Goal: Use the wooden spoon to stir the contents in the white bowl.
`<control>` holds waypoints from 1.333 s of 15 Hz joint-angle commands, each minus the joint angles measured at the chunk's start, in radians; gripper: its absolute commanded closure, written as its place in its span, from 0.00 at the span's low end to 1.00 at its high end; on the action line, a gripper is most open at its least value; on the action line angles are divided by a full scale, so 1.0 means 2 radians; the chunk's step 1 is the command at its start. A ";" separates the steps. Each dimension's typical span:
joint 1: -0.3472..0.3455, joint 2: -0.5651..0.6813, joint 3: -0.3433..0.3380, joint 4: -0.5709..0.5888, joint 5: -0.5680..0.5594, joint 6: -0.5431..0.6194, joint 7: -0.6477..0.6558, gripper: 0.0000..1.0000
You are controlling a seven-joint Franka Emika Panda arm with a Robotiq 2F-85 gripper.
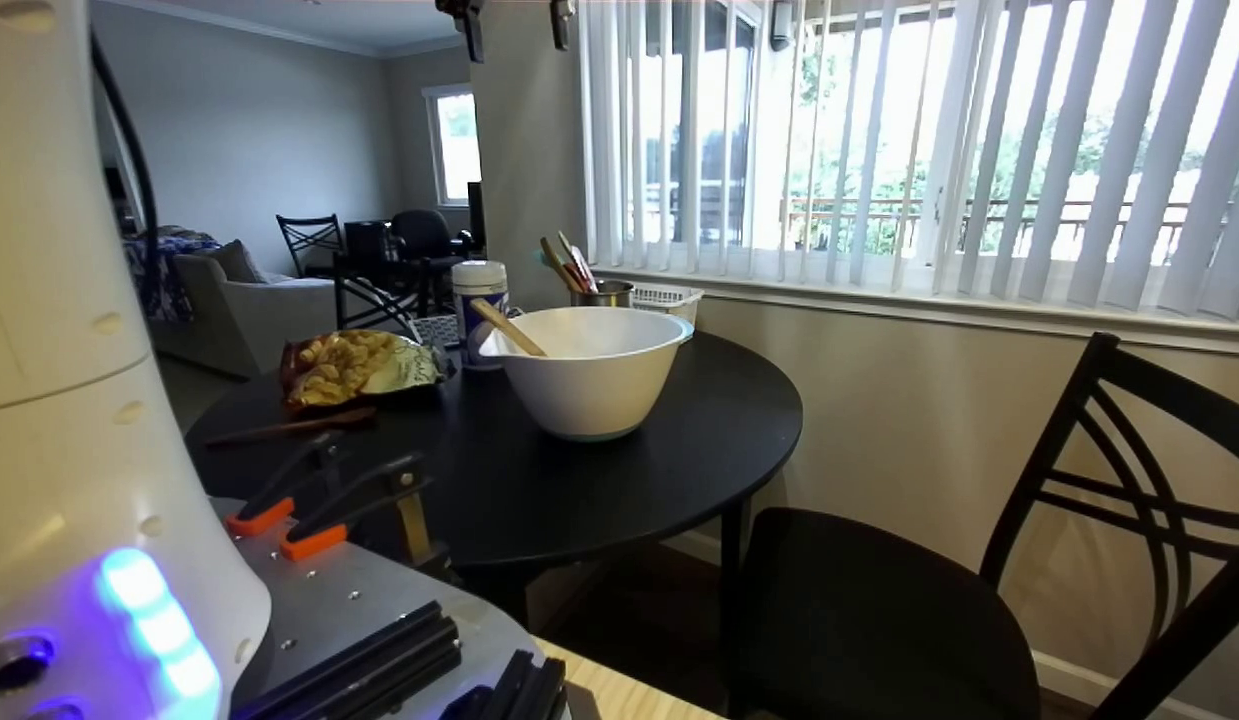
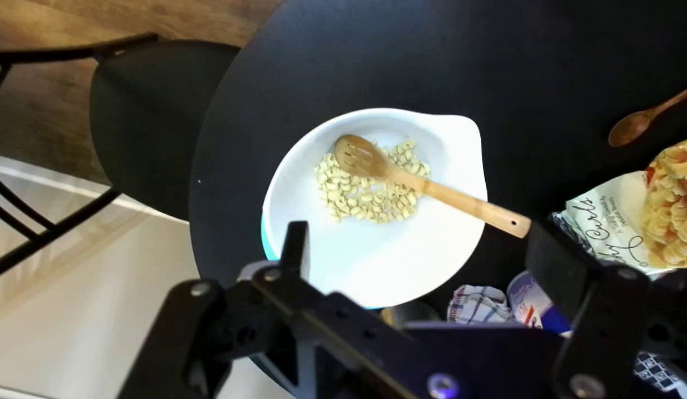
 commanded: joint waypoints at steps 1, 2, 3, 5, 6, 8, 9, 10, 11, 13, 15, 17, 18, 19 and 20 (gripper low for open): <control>0.014 0.086 0.024 0.059 -0.021 0.031 0.011 0.00; 0.017 0.103 0.030 0.069 -0.027 0.036 0.013 0.00; 0.019 0.125 0.040 0.078 -0.041 0.045 0.027 0.00; 0.021 0.165 0.055 0.095 -0.086 0.066 0.067 0.00; 0.023 0.184 0.059 0.104 -0.109 0.071 0.095 0.00; 0.030 0.217 0.064 0.120 -0.163 0.080 0.164 0.00; 0.036 0.231 0.064 0.126 -0.190 0.080 0.196 0.00; 0.044 0.244 0.061 0.134 -0.207 0.074 0.218 0.00; 0.053 0.255 0.060 0.140 -0.212 0.061 0.221 0.00; 0.062 0.272 0.059 0.149 -0.166 0.058 0.178 0.00; 0.063 0.282 0.061 0.154 -0.100 0.066 0.123 0.00; 0.072 0.280 0.053 0.146 -0.112 0.073 0.145 0.00; 0.072 0.283 0.053 0.150 -0.092 0.073 0.126 0.00; 0.072 0.285 0.053 0.152 -0.084 0.073 0.118 0.00; 0.072 0.285 0.053 0.153 -0.081 0.073 0.115 0.00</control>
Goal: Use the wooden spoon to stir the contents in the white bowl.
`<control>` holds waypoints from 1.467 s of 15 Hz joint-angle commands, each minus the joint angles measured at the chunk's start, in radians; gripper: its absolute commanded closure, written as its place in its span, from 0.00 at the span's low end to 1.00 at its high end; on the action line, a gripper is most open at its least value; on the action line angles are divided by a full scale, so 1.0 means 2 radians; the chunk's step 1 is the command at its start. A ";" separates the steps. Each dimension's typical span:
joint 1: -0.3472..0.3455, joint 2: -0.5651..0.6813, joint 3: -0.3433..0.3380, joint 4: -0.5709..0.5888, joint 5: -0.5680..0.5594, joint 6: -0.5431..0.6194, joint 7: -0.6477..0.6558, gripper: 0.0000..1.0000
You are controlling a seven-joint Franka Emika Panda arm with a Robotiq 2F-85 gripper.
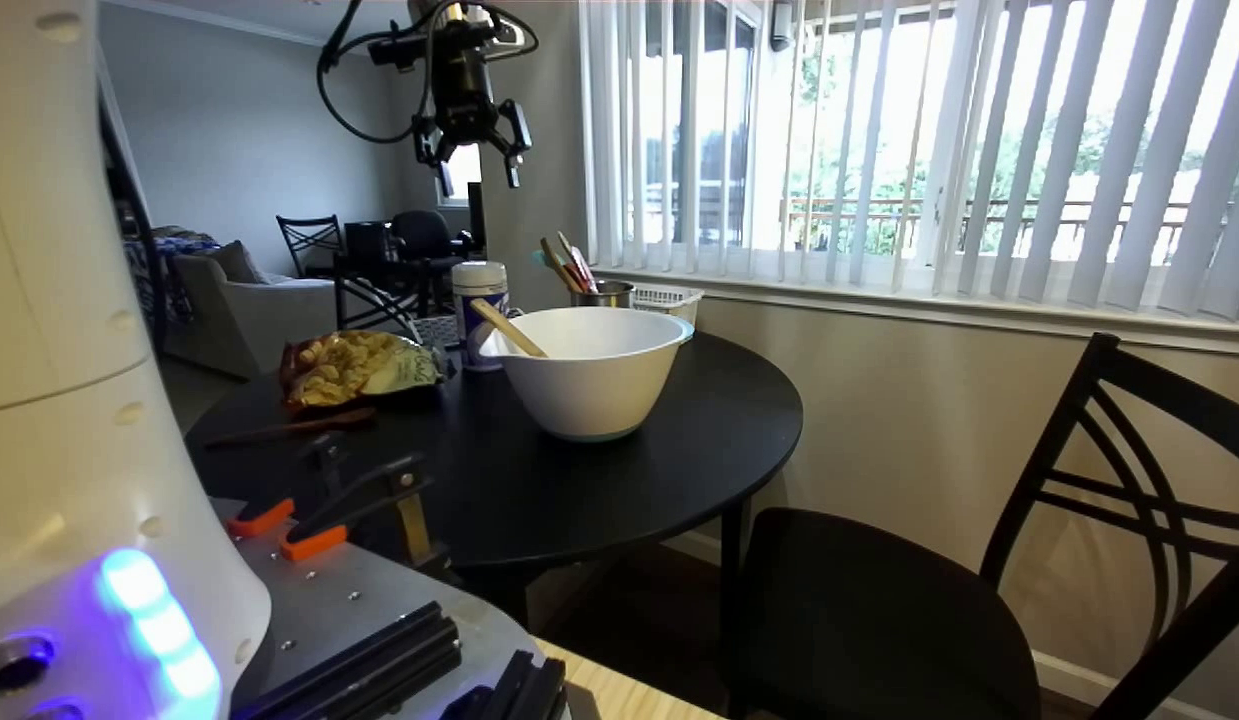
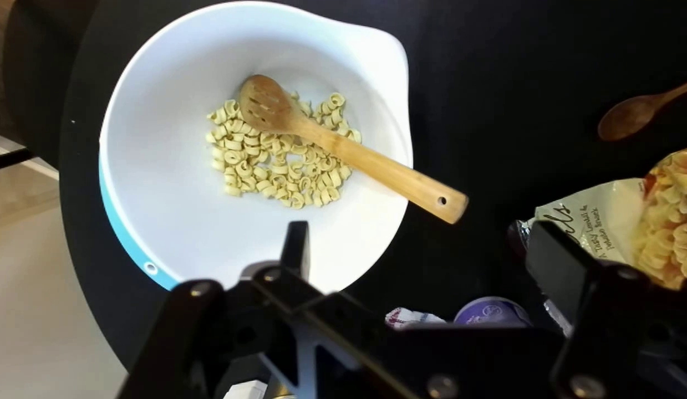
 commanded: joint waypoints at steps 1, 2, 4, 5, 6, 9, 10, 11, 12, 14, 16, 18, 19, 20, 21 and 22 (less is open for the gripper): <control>0.009 0.000 -0.009 0.001 0.002 -0.001 -0.001 0.00; 0.009 0.000 -0.009 0.002 0.002 -0.001 -0.001 0.00; 0.009 0.000 -0.009 0.002 0.002 -0.001 -0.001 0.00; 0.009 0.000 -0.009 0.002 0.002 -0.001 -0.001 0.00; 0.013 0.004 -0.008 0.008 -0.006 -0.009 0.005 0.00; 0.049 0.050 -0.004 0.063 -0.071 -0.048 0.071 0.00; 0.061 0.064 -0.003 0.080 -0.085 -0.060 0.087 0.00; 0.078 0.085 -0.003 0.103 -0.101 -0.076 0.108 0.00; 0.092 0.101 -0.004 0.123 -0.106 -0.088 0.119 0.00; 0.121 0.136 -0.009 0.161 -0.114 -0.115 0.144 0.00; 0.132 0.158 -0.025 0.169 -0.121 -0.119 0.162 0.00; 0.146 0.182 -0.044 0.178 -0.134 -0.118 0.189 0.00; 0.151 0.197 -0.054 0.184 -0.144 -0.118 0.201 0.00; 0.155 0.210 -0.062 0.190 -0.152 -0.118 0.209 0.00; 0.161 0.226 -0.071 0.199 -0.163 -0.119 0.218 0.00; 0.165 0.241 -0.077 0.210 -0.170 -0.121 0.223 0.00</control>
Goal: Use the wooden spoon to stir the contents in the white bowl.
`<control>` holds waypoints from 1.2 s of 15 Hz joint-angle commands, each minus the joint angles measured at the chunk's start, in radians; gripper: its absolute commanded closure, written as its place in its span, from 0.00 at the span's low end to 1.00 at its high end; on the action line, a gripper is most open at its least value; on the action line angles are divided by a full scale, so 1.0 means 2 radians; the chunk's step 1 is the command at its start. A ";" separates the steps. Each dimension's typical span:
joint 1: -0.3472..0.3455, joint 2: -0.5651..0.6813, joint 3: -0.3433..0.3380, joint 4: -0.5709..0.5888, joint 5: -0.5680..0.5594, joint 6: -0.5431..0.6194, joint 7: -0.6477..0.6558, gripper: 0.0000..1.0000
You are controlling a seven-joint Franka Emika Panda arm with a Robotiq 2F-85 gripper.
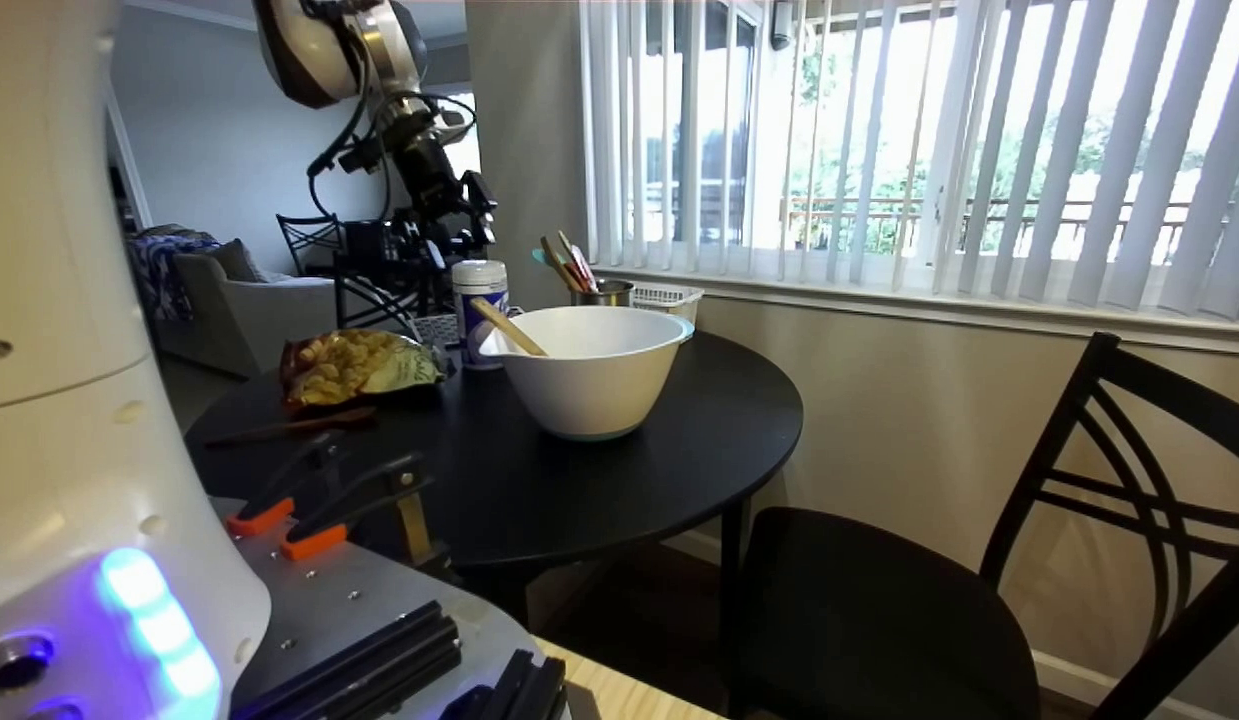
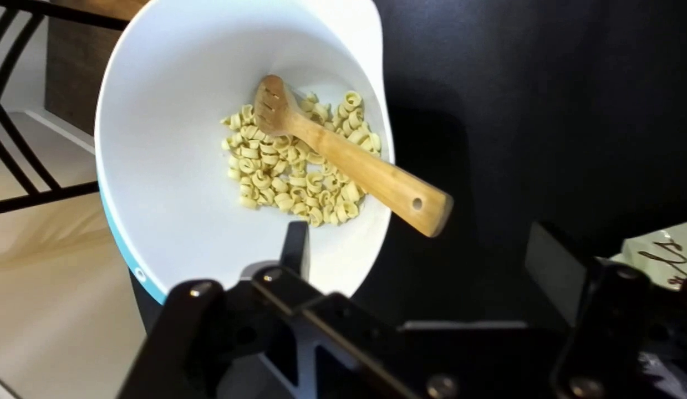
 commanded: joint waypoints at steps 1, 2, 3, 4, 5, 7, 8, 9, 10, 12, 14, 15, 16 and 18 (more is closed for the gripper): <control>0.023 0.056 -0.025 0.046 -0.032 -0.020 0.031 0.00; 0.029 0.070 -0.029 0.059 -0.037 -0.027 0.032 0.00; 0.033 0.084 -0.030 0.072 -0.035 -0.032 0.030 0.00; 0.038 0.096 -0.032 0.083 -0.034 -0.040 0.028 0.00; 0.043 0.107 -0.034 0.096 -0.031 -0.052 0.027 0.00; 0.054 0.123 -0.040 0.116 -0.023 -0.076 0.037 0.00; 0.058 0.127 -0.042 0.123 -0.020 -0.084 0.045 0.00; 0.061 0.130 -0.045 0.129 -0.016 -0.094 0.061 0.00; 0.064 0.133 -0.047 0.134 -0.015 -0.101 0.074 0.00; 0.071 0.138 -0.053 0.144 -0.016 -0.115 0.104 0.00; 0.074 0.143 -0.056 0.152 -0.018 -0.126 0.128 0.00; 0.077 0.147 -0.058 0.155 -0.022 -0.131 0.137 0.00; 0.079 0.153 -0.060 0.160 -0.024 -0.139 0.145 0.00; 0.079 0.165 -0.061 0.168 -0.021 -0.146 0.153 0.00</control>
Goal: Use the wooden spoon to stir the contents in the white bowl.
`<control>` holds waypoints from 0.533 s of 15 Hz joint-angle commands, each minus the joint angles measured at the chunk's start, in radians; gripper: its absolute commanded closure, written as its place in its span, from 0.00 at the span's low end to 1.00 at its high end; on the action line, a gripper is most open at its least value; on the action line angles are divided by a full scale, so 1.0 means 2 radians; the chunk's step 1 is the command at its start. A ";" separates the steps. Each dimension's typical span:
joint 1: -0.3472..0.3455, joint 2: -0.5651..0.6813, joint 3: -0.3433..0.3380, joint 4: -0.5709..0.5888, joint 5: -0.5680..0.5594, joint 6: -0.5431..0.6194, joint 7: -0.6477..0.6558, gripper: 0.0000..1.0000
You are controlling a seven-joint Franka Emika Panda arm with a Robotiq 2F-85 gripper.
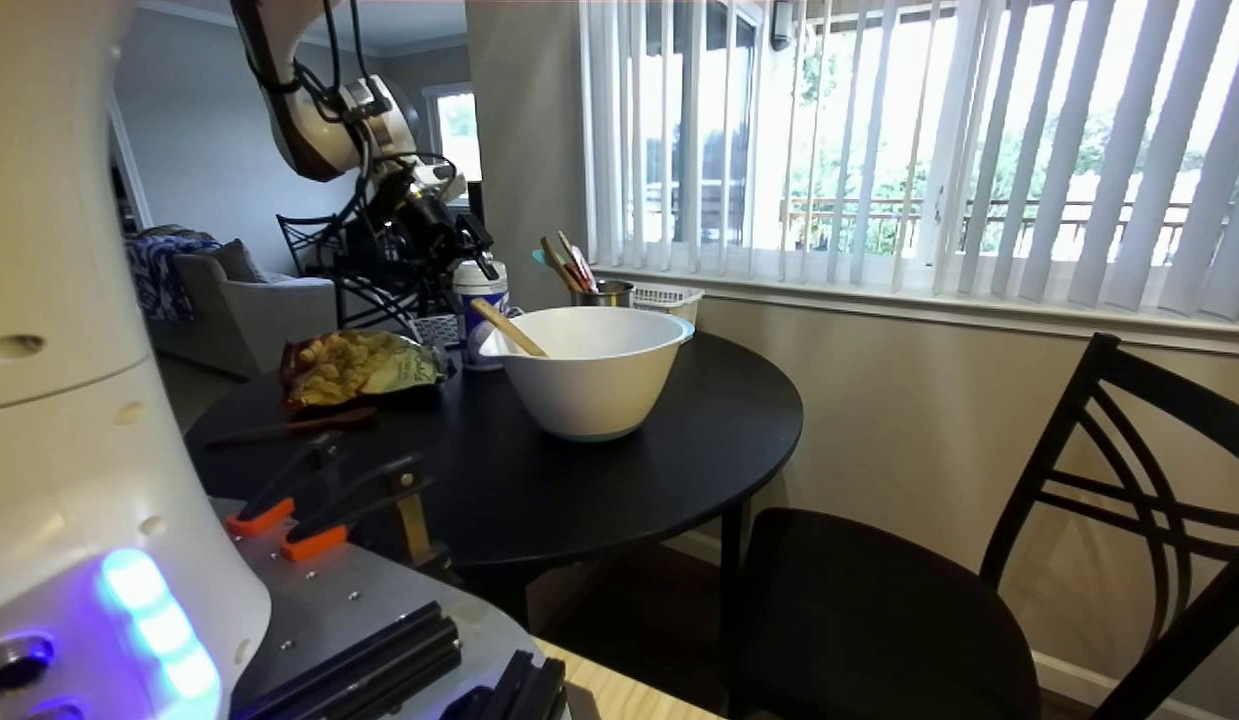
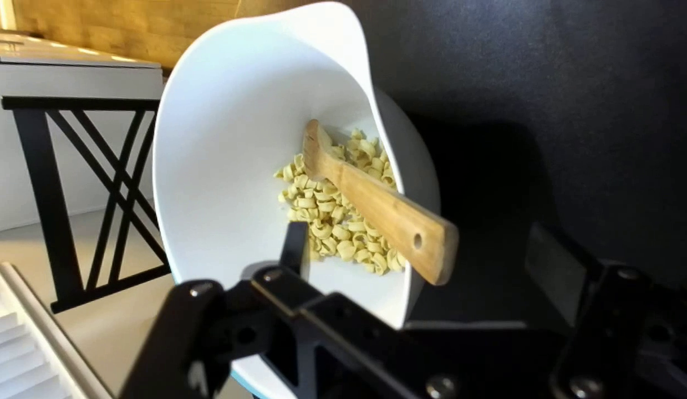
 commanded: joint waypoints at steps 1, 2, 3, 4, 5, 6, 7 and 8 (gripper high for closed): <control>0.008 0.026 -0.007 0.022 0.003 -0.025 0.025 0.00; 0.008 0.032 -0.006 0.024 0.004 -0.026 0.027 0.00; 0.007 0.037 -0.007 0.026 0.004 -0.025 0.030 0.00; 0.007 0.042 -0.007 0.030 0.005 -0.024 0.034 0.00; 0.008 0.047 -0.009 0.035 0.003 -0.022 0.037 0.00; 0.008 0.050 -0.010 0.040 0.003 -0.023 0.039 0.00; 0.008 0.053 -0.010 0.046 0.004 -0.024 0.040 0.00; 0.009 0.054 -0.011 0.052 0.003 -0.024 0.039 0.00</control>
